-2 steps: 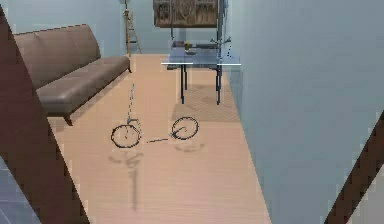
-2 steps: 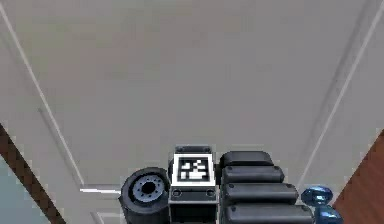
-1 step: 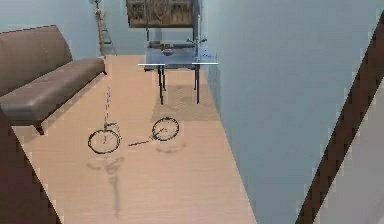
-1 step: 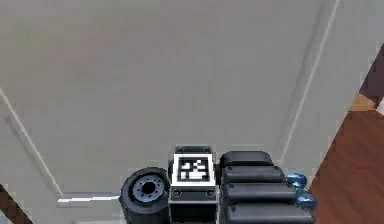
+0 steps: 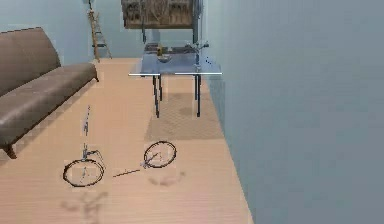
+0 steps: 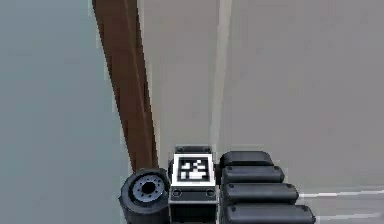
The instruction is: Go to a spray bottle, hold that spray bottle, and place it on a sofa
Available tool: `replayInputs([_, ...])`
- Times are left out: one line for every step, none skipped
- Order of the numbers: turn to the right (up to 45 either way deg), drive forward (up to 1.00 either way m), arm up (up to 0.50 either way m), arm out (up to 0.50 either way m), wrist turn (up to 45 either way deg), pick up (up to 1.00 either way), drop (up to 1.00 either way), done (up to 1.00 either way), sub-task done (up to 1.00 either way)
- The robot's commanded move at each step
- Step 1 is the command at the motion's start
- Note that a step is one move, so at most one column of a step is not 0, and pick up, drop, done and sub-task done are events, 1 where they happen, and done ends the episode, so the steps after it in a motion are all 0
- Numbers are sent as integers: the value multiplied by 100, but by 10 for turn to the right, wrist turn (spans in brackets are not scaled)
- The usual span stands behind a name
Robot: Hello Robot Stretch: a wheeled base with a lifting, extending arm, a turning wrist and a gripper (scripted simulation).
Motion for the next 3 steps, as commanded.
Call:
replayInputs([-360, 0, 0, 0, 0, 0, 0, 0, 0])
replayInputs([0, 50, 0, 0, 0, 0, 0, 0, 0])
replayInputs([-240, 0, 0, 0, 0, 0, 0, 0, 0])
